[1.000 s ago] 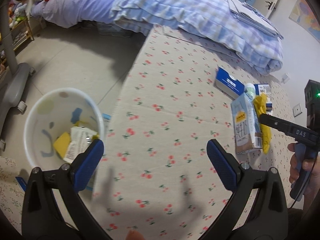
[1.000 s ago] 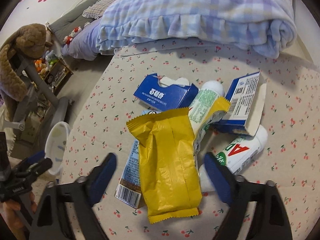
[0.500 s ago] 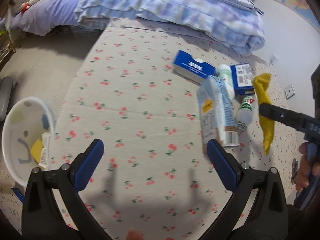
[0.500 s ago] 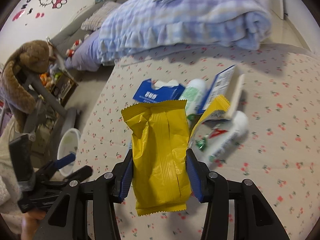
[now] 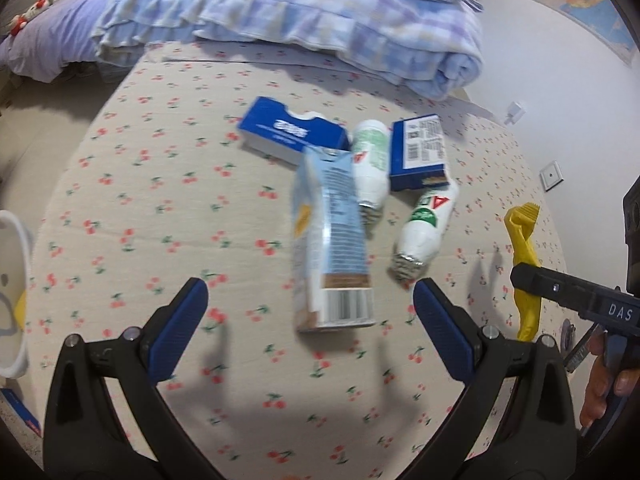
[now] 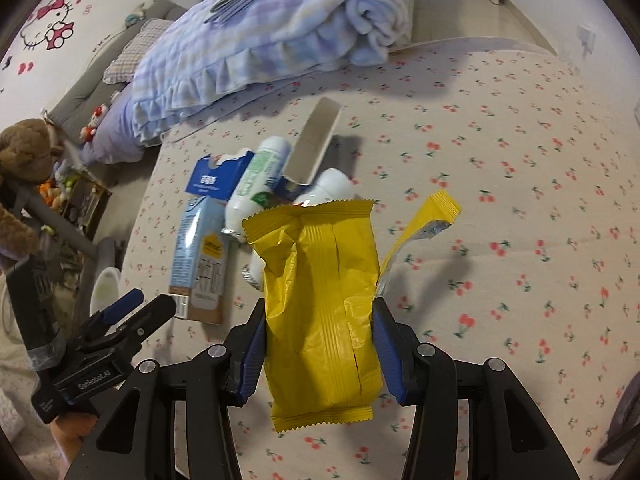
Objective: Collect trash
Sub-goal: 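Grasp the milk carton with the left gripper while the right holds the yellow bag, then carry the milk carton to the wastebasket and release it with the left gripper, then lower the yellow snack bag into the wastebasket and open the right gripper, then return to the table and grasp a white AD drink bottle with the right gripper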
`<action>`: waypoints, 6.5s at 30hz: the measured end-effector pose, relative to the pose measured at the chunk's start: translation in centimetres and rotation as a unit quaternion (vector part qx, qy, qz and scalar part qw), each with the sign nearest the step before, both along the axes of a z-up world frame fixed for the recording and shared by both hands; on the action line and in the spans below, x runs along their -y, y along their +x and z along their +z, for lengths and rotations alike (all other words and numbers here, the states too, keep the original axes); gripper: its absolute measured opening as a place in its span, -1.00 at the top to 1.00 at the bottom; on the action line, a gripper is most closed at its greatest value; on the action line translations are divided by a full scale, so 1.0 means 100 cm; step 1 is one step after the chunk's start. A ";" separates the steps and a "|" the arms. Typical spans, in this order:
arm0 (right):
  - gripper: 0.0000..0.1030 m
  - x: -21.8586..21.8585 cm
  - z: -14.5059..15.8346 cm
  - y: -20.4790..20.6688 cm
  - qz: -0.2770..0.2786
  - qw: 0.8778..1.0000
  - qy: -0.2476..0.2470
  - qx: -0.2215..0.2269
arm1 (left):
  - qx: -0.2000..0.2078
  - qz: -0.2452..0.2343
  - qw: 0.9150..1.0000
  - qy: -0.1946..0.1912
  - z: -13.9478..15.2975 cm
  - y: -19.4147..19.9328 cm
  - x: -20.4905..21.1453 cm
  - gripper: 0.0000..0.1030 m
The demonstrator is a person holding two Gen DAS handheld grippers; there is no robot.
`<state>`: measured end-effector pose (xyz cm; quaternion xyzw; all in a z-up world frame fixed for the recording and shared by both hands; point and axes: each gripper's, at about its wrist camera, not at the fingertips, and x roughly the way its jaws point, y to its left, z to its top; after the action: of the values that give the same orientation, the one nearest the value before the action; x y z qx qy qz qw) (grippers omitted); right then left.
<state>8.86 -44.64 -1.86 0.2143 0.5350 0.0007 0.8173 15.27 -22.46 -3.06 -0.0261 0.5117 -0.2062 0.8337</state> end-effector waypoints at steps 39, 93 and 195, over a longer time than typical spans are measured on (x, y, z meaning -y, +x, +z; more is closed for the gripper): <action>-0.01 -0.040 0.014 -0.002 0.030 0.999 -0.007 0.018 | 0.032 0.062 0.997 -0.033 0.018 -0.012 -0.082 0.20; -0.01 -0.283 -0.004 0.059 0.199 0.979 -0.001 0.037 | 0.008 0.271 0.960 0.076 0.013 -0.026 -0.321 -0.84; 0.15 -0.001 -0.041 0.070 -0.054 0.997 0.034 -0.048 | 0.009 0.025 1.000 0.002 0.005 0.054 0.007 -0.94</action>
<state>15.85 -44.54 -5.99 0.2704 0.5609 -0.0359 0.7816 20.63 -23.13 -2.55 -0.0356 0.5036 -0.1849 0.8432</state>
